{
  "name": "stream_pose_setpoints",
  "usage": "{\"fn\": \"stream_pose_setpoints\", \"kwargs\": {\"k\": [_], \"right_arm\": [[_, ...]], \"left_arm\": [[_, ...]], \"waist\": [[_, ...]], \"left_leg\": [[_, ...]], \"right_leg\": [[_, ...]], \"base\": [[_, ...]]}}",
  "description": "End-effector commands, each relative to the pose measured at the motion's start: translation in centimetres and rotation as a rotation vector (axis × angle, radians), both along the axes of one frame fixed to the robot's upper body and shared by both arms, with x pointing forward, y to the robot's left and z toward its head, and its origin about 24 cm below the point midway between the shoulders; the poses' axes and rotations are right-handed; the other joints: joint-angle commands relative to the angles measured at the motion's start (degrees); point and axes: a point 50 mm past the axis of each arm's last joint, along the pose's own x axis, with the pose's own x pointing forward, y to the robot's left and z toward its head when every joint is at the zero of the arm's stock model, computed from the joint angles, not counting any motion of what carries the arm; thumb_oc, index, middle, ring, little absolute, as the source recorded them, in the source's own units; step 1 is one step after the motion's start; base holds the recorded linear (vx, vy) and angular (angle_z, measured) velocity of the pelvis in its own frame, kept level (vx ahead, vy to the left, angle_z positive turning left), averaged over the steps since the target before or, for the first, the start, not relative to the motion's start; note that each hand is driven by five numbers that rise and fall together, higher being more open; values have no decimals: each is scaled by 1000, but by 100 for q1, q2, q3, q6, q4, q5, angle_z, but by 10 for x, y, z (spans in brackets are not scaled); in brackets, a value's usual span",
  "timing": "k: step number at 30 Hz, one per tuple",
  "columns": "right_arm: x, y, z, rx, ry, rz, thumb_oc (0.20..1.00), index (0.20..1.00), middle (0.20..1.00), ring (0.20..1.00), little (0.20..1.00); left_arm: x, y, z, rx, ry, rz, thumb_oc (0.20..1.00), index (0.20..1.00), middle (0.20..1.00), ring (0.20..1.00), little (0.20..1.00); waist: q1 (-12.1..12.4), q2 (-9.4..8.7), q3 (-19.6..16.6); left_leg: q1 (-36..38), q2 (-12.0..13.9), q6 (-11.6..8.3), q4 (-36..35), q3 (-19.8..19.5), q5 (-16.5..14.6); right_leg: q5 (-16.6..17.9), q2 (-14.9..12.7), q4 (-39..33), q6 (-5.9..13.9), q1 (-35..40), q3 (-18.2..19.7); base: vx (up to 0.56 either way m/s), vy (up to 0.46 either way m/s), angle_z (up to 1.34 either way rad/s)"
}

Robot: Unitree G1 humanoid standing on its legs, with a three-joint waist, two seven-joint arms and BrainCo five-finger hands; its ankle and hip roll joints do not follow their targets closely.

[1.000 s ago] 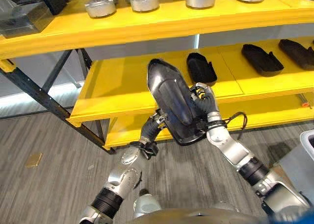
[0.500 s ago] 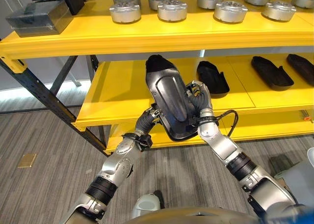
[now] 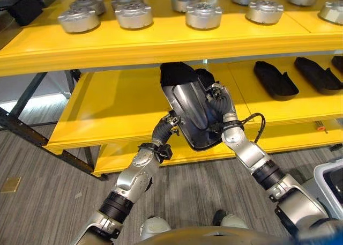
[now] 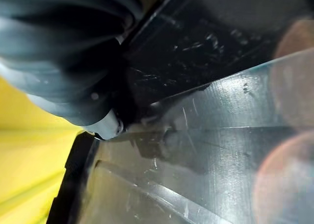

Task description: Move parts from the plastic box to the shelf.

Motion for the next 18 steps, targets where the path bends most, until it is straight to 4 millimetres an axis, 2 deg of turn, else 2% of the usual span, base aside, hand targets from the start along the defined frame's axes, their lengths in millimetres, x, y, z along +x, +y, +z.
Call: {"fn": "stream_pose_setpoints", "kwargs": {"k": [1, 4, 5, 8, 10, 14, 15, 18], "right_arm": [[5, 27, 20, 30, -47, 99, 200, 200, 200, 200, 200], [3, 26, 19, 16, -52, 99, 200, 200, 200, 200, 200], [2, 24, 17, 15, -61, 89, 200, 200, 200, 200, 200], [2, 23, 17, 20, -68, 76, 200, 200, 200, 200, 200], [0, 16, 9, 73, -26, 22, 200, 200, 200, 200, 200], [-1, 17, 1, 81, 0, -13, 200, 200, 200, 200, 200], [-2, 17, -6, 129, 44, -66, 200, 200, 200, 200, 200], [-1, 16, -7, 149, 52, -86, 200, 200, 200, 200, 200]], "left_arm": [[14, -30, 67, -146, -322, -128, 200, 200, 200, 200, 200], [12, -30, 65, -167, -325, -123, 200, 200, 200, 200, 200], [12, -28, 64, -158, -329, -113, 200, 200, 200, 200, 200], [13, -27, 65, -147, -327, -112, 200, 200, 200, 200, 200], [16, -27, 61, -75, -308, -98, 200, 200, 200, 200, 200], [17, -29, 53, -48, -256, -91, 200, 200, 200, 200, 200], [13, -31, 50, -51, -253, -83, 200, 200, 200, 200, 200], [14, -33, 52, -63, -243, -69, 200, 200, 200, 200, 200]], "waist": [[204, -21, -64], [213, 115, -76], [183, 134, -81], [156, 141, -78], [115, 142, -67], [106, 142, -64], [112, 145, -46], [112, 140, -28]], "left_leg": [[400, -345, -108, -515, 294, -358], [363, -120, -346, -1066, 157, 307], [416, -127, -242, -1203, 207, 42], [463, -163, -228, -1216, 230, -26], [511, -390, -122, -1223, 113, -285], [645, -582, -34, -1352, 35, -381], [723, -680, 12, -1419, 45, -446], [731, -713, 38, -1438, 51, -474]], "right_leg": [[-193, -28, -169, 177, 267, -83], [-238, -61, -171, 183, 353, -124], [-318, -258, 55, 223, 305, -207], [-297, -326, 138, 251, 264, -238], [-207, -378, 167, 326, 252, -142], [-21, -394, 0, 445, 305, 3], [90, -431, -90, 541, 286, 70], [133, -460, -97, 590, 243, 93]], "base": [[85, 194, 10], [91, 283, 12], [63, 283, -4], [49, 237, 3], [135, 230, 21], [135, 116, 8], [164, 110, -2], [69, 36, -9]]}}
